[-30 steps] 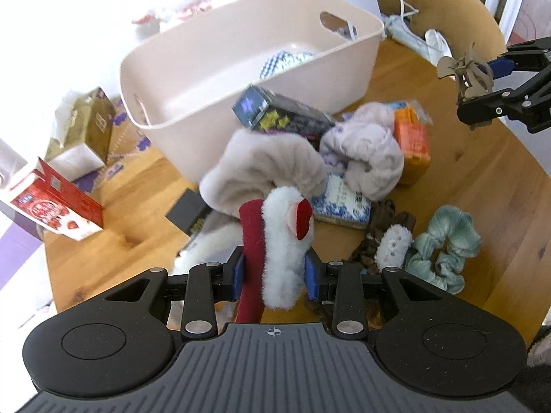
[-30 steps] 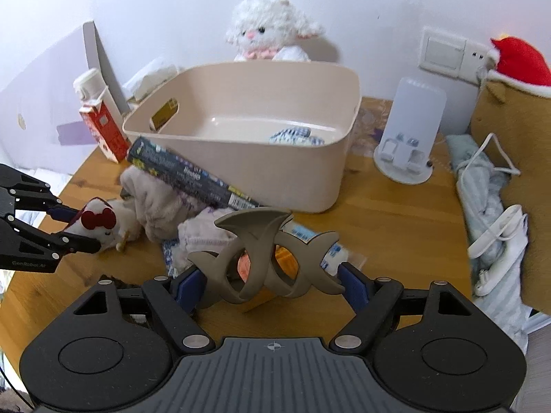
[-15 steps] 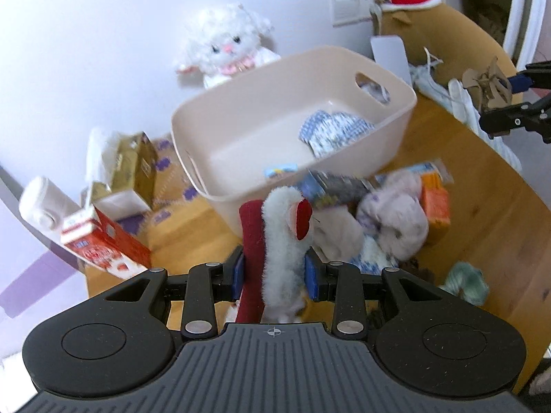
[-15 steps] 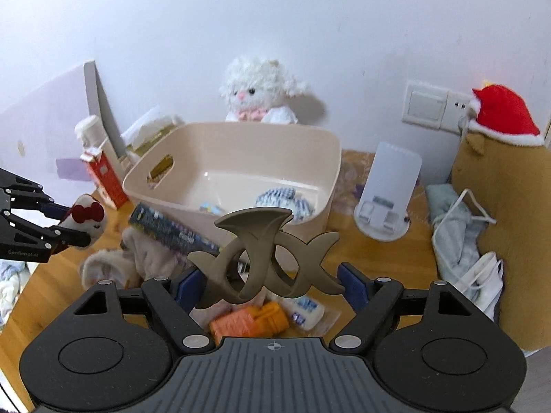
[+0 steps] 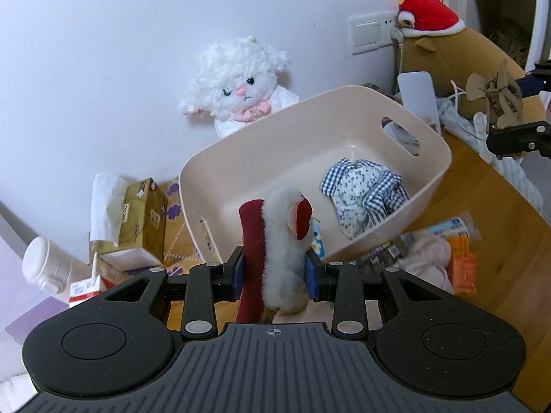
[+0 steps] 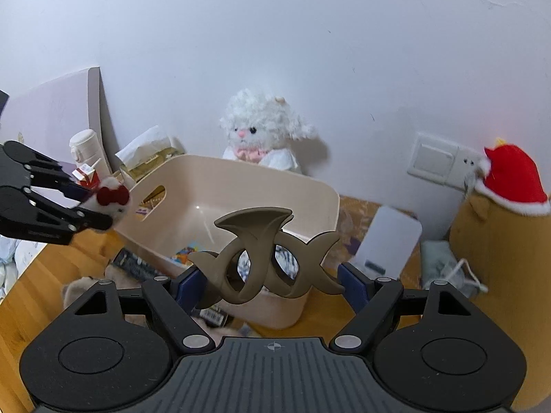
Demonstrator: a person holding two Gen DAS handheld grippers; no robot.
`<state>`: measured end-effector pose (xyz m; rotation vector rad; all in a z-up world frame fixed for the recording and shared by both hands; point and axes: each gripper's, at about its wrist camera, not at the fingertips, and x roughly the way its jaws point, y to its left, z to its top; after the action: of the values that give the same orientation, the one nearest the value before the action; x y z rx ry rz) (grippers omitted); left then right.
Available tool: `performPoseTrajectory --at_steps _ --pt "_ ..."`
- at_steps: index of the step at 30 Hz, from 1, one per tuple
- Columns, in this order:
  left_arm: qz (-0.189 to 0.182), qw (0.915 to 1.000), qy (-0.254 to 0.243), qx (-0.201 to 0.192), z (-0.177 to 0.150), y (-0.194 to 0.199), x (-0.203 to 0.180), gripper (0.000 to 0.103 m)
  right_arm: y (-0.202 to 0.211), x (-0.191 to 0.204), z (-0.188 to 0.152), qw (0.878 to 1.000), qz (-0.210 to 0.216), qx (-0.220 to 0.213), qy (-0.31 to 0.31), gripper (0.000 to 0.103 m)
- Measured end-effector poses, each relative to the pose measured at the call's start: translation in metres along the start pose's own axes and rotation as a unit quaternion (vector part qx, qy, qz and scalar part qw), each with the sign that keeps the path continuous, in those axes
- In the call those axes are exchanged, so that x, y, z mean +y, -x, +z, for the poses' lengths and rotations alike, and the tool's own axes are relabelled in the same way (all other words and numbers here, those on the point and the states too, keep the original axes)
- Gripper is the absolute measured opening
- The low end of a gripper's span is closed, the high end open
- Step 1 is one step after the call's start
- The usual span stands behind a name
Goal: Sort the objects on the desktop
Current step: 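Carry both toys over the basket and open both grippers to drop them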
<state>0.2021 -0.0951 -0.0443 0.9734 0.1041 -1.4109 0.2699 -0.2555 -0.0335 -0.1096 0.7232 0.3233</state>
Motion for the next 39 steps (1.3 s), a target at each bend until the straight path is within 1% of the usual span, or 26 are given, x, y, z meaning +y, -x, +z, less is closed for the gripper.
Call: performPoseTrajectory --at_steps 3,5,6,14,16,20,23,25,30,33,35,37,39 --pt "0.010 0.9993 0.028 0.024 0.006 -0.013 0.004 0.035 -0.008 -0.003 0.008 1.000 -0.001 -0.003 0.000 0.080" --pt "0.010 0.9987 0.039 0.031 0.009 -0.021 0.007 0.035 -0.015 -0.004 0.013 1.000 -0.002 -0.005 0.002 0.080" --pt "0.022 0.9968 0.056 0.052 0.010 -0.026 0.009 0.035 -0.019 -0.005 0.016 1.000 -0.004 -0.006 0.005 0.080" --pt "0.028 0.9932 0.083 0.076 0.016 -0.059 0.021 0.035 -0.064 -0.001 0.022 1.000 -0.007 0.011 0.006 0.080" --pt "0.031 0.9920 0.081 0.092 0.018 -0.067 0.022 0.035 -0.076 0.002 0.022 1.000 -0.006 0.018 0.009 0.080" --pt "0.039 0.9915 0.074 0.099 0.021 -0.083 0.020 0.035 -0.099 0.009 0.023 0.999 -0.009 0.037 0.012 0.080" --pt "0.034 0.9905 0.079 0.107 0.022 -0.095 0.019 0.035 -0.116 0.014 0.023 0.998 -0.019 0.058 0.011 0.080" --pt "0.033 0.9901 0.073 0.115 0.022 -0.102 0.015 0.035 -0.122 0.015 0.022 0.998 -0.019 0.066 0.006 0.080" --pt "0.026 0.9900 0.051 0.129 0.018 -0.112 0.004 0.035 -0.134 0.016 0.020 0.996 -0.025 0.084 0.003 0.080" --pt "0.022 0.9897 0.051 0.132 0.018 -0.113 0.002 0.036 -0.137 0.014 0.018 0.995 -0.026 0.093 -0.002 0.081" --pt "0.021 0.9896 0.058 0.130 0.019 -0.112 0.003 0.039 -0.137 0.013 0.018 0.995 -0.028 0.094 -0.007 0.084" --pt "0.018 0.9901 0.058 0.127 0.019 -0.110 0.001 0.040 -0.136 0.011 0.017 0.995 -0.031 0.095 -0.012 0.085" --pt "0.020 0.9905 0.055 0.125 0.019 -0.108 0.000 0.044 -0.135 0.010 0.016 0.995 -0.032 0.096 -0.016 0.085"
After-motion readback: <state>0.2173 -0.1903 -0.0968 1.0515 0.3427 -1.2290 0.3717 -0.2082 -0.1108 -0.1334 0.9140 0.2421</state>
